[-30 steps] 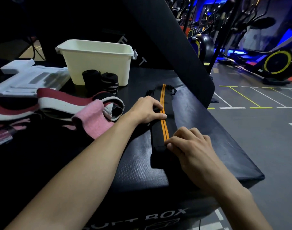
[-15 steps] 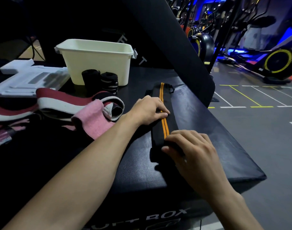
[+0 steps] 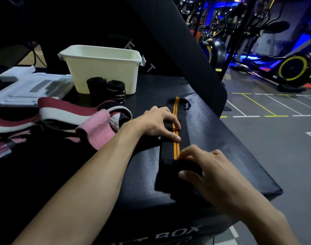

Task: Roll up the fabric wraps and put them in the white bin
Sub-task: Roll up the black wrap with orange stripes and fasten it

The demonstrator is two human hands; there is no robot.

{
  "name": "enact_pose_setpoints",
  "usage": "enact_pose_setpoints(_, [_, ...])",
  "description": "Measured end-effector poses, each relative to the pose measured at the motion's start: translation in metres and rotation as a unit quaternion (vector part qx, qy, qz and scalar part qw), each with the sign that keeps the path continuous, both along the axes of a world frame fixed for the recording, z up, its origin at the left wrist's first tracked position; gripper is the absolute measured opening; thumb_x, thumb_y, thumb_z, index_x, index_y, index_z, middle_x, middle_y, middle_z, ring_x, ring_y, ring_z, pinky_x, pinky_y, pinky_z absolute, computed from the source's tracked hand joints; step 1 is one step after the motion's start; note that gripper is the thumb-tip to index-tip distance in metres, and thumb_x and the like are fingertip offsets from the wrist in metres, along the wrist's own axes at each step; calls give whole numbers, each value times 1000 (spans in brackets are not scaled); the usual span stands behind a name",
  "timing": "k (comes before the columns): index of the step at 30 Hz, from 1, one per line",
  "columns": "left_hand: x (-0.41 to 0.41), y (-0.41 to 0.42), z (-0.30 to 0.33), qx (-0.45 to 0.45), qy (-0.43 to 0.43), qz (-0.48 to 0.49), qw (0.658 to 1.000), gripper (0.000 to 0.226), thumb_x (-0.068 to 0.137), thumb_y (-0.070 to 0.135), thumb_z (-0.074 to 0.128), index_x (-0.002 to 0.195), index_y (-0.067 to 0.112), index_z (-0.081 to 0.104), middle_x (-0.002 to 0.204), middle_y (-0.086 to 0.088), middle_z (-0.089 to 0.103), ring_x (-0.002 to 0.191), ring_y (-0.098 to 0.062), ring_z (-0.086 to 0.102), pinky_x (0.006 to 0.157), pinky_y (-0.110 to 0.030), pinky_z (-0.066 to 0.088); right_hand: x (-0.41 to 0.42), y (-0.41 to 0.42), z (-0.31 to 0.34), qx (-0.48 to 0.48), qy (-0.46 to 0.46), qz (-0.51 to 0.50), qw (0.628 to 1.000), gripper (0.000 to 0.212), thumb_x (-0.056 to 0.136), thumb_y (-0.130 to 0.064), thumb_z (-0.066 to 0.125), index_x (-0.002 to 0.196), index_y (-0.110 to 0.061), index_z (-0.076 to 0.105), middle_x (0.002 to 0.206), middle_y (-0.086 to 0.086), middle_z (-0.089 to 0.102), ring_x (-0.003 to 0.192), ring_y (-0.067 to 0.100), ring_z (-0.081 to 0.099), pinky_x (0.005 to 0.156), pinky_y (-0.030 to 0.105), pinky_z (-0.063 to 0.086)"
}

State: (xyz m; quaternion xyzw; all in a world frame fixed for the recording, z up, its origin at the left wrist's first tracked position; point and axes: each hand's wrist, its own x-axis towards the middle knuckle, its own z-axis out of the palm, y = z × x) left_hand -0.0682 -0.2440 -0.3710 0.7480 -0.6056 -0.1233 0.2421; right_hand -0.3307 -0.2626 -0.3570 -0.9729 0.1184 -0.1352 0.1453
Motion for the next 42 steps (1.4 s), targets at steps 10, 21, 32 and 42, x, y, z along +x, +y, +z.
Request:
enact_pose_setpoints(10, [-1,-3,-3,-58,30,31,997,26,78,49,85,101,40,77,101,19,57,93,6,56,89,-23,43,26,4,-20,-106,-85,-107,985,38,98,-43,38,103,-27,71,103,-6,55,89,24,50,69,44,46])
enact_pose_setpoints(21, [-1,-6,-7,-89,28,70,993,13,83,36,84,95,38,79,88,22,58,91,-1,61,96,-34,52,28,13,-24,-164,-165,-101,967,9,91,-27,64,100,-29,66,97,-12,63,87,15,58,76,33,38])
enact_pose_setpoints(32, [5,-4,-5,-87,61,46,993,22,75,40,89,95,36,79,83,18,60,64,9,54,74,-20,42,25,-1,-17,-100,-88,-68,989,41,77,-48,73,112,-37,54,107,-20,65,102,10,60,85,41,41])
enact_pose_setpoints(42, [0,-2,-2,-37,104,-27,993,17,74,32,92,86,27,81,61,19,62,56,5,51,57,-9,36,10,8,7,-42,-8,-24,999,34,91,-63,46,111,-37,56,72,-27,44,75,1,46,73,29,33])
